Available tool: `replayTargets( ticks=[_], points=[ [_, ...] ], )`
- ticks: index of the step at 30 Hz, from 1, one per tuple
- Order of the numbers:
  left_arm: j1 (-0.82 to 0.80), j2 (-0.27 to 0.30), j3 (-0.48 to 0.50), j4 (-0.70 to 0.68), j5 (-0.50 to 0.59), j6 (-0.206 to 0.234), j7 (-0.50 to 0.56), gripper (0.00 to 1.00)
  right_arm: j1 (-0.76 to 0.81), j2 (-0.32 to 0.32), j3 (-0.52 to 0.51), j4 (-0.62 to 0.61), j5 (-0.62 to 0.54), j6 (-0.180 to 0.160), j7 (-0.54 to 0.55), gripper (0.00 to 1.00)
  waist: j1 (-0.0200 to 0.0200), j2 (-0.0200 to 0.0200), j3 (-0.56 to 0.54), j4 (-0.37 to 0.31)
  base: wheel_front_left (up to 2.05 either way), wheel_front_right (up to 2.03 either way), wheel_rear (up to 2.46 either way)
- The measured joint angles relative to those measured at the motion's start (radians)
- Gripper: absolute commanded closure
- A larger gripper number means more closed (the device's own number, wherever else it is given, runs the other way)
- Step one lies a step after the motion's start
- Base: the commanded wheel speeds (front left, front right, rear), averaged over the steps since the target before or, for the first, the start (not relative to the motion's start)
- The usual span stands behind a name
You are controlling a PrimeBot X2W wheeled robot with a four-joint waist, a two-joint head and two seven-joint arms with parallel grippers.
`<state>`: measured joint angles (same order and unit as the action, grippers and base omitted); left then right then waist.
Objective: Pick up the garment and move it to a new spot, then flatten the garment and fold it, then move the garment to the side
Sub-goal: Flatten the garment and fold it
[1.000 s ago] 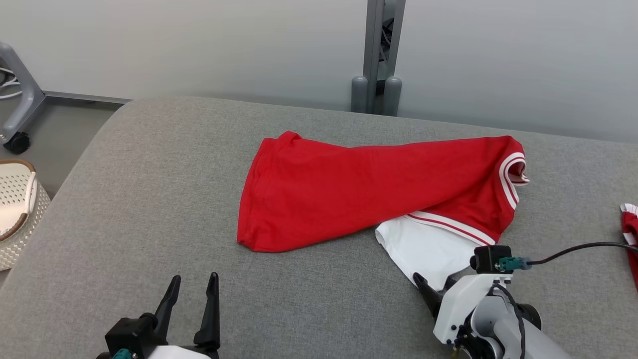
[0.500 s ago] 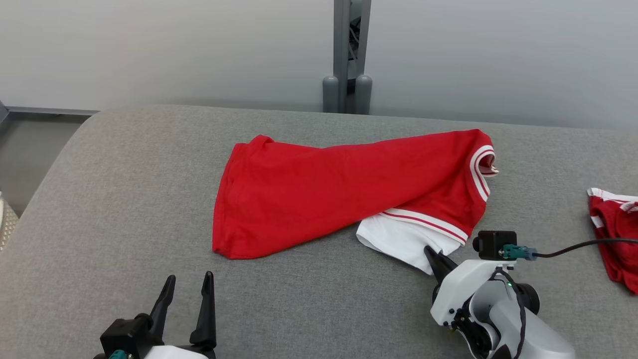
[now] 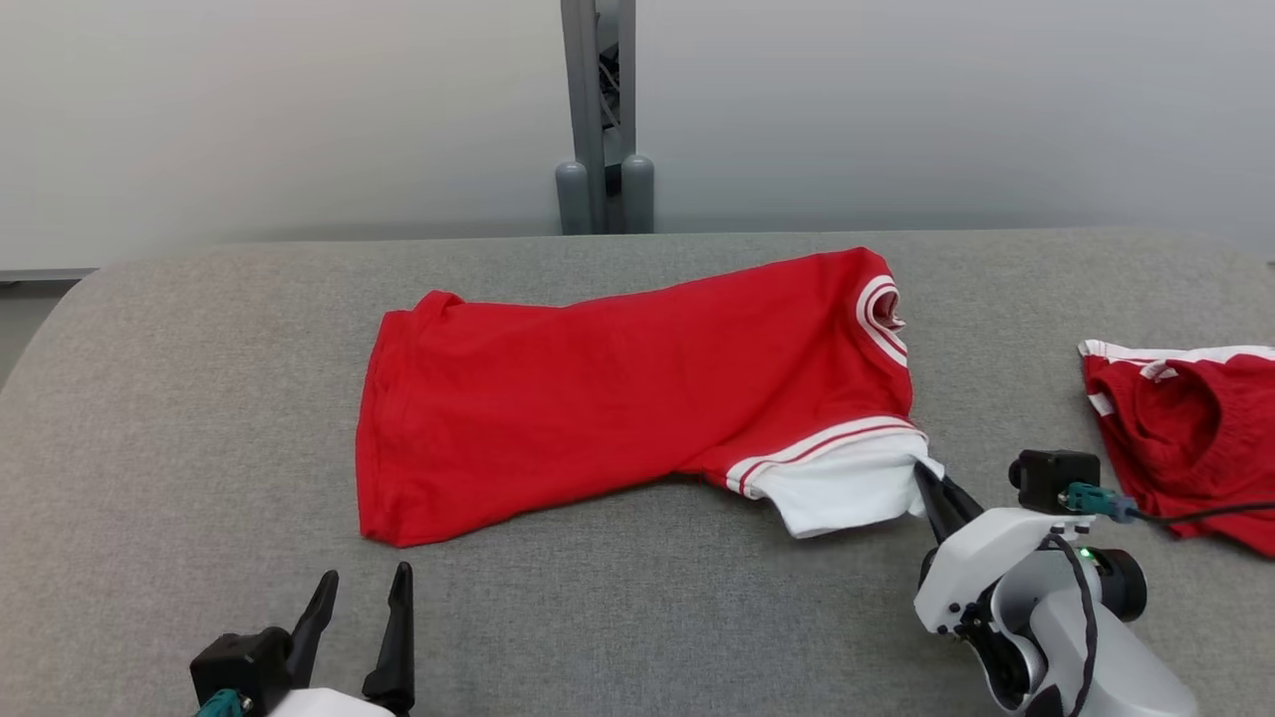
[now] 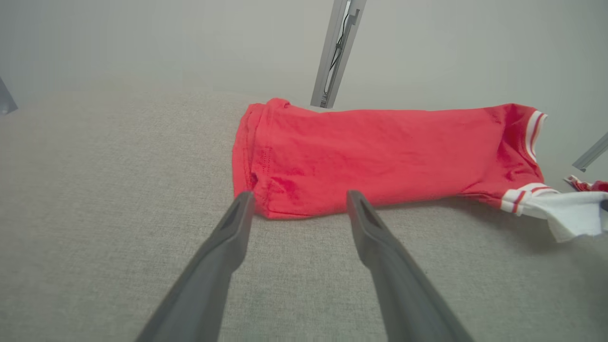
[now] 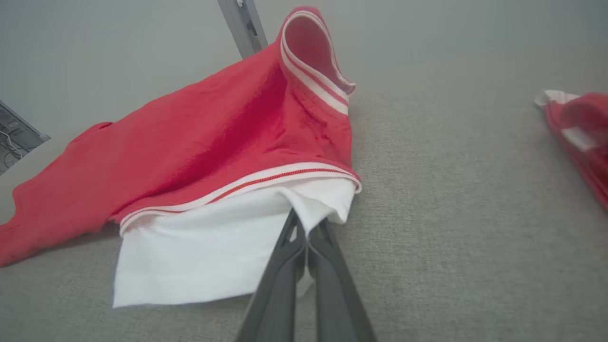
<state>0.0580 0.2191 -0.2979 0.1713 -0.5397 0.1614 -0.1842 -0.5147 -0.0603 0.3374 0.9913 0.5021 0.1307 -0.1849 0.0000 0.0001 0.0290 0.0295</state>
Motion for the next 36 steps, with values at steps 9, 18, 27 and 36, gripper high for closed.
replayTargets(
  ticks=[9, 18, 27, 36],
  points=[
    [-0.062, 0.034, -0.009, 0.068, -0.028, -0.007, 0.135, 0.0, 0.163, -0.003, -0.238, -0.338, -0.213, 0.0, 0.161, 1.0, 0.0, 0.0, 0.019, -0.051, 0.0, 0.0, 0.0],
    [-0.185, 0.06, -0.041, 0.157, -0.036, 0.016, 0.335, 0.0, 0.414, 0.012, -0.334, -0.891, -0.255, 0.0, 0.437, 1.0, 0.0, -0.0001, 0.053, -0.086, 0.0, 0.0, 0.0],
    [-0.271, 0.055, -0.067, 0.215, -0.042, 0.035, 0.459, 0.0, 0.472, 0.012, -0.336, -1.024, -0.226, 0.0, 0.493, 1.0, 0.0, 0.0, 0.074, -0.093, 0.0, 0.0, 0.0],
    [-0.316, 0.034, -0.07, 0.281, -0.065, 0.038, 0.494, 0.06, 0.476, 0.012, -0.33, -1.032, -0.211, 0.0, 0.494, 1.0, 0.0, 0.0, 0.084, -0.097, 0.0, 0.0, 0.0]
  ],
)
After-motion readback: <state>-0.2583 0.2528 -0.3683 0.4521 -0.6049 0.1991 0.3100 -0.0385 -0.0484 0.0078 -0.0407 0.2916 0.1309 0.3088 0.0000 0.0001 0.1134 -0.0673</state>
